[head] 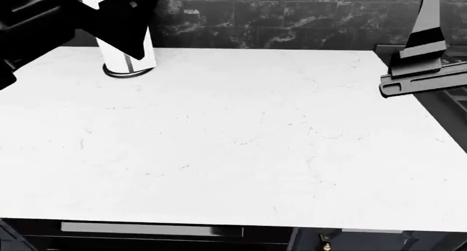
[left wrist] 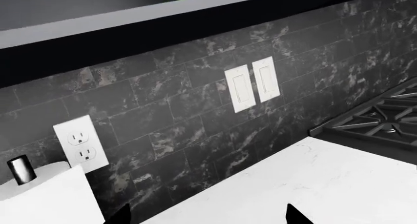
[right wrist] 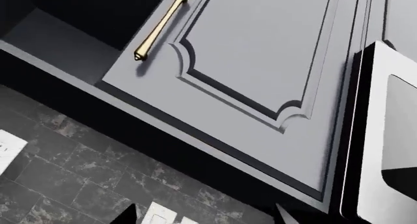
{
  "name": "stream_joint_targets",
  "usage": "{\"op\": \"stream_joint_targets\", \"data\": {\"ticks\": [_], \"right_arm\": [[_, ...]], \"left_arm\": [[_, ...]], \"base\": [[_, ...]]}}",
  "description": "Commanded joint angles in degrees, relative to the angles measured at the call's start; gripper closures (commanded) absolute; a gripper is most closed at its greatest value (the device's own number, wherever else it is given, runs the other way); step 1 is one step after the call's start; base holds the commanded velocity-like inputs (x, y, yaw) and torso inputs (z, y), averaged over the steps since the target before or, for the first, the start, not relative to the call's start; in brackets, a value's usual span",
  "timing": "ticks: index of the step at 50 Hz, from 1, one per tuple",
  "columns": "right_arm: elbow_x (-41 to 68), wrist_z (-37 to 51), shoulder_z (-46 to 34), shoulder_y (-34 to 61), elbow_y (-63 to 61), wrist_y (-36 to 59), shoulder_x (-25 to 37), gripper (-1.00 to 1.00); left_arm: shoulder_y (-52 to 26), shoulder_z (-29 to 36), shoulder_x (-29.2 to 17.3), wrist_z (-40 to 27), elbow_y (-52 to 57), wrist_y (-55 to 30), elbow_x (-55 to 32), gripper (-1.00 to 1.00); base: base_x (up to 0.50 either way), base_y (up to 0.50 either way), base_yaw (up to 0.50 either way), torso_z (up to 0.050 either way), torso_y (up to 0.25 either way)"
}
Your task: Pick the lemon, brussel sprout from the counter and place them in the cabinet. Then close the cabinet.
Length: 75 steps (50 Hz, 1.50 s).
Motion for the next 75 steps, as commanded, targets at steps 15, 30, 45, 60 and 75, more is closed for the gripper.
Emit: {"op": "stream_joint_targets", "data": {"ticks": [15, 30, 45, 60, 75], "right_arm": [[-0.4, 2.4, 0.4, -12.8, 0.6, -14.2, 1.7, -1.00], [0.1, 2.5, -0.8, -13.6, 0.7, -16.5, 1.6, -1.00], [0.2, 2.4, -4.6, -11.4, 1.5, -16.4, 0.4, -1.00], [-0.3, 1.4, -7.8, -9.0, 1.9, -16.9, -0.9, -1.00], [2.3, 1.9, -6.8, -8.8, 1.8, -18.1, -0.5, -1.00]], "left_arm": [[-0.4, -0.5, -0.3, -2.2, -0.1, 0.3, -2.2, -1.00], [-0.9, -0.4, -0.5, -2.8, -0.3, 0.7, -2.9, -1.00], [1.1, 2.4, -1.9, -2.2, 0.0, 0.1, -3.7, -1.00], [1.8, 3.2, -1.7, -3.9, -1.3, 1.4, -3.0, -1.00], [1.5, 3.2, -2.3, -4.6, -1.7, 2.1, -3.7, -1.00]], "base": [[-0.05, 0.47, 0.00, 0.000, 0.000], [-0.05, 0.46, 0.00, 0.000, 0.000], [-0.21, 0.29, 0.00, 0.000, 0.000], [0.20, 0.33, 0.00, 0.000, 0.000], [0.25, 0.31, 0.00, 0.000, 0.000]]}}
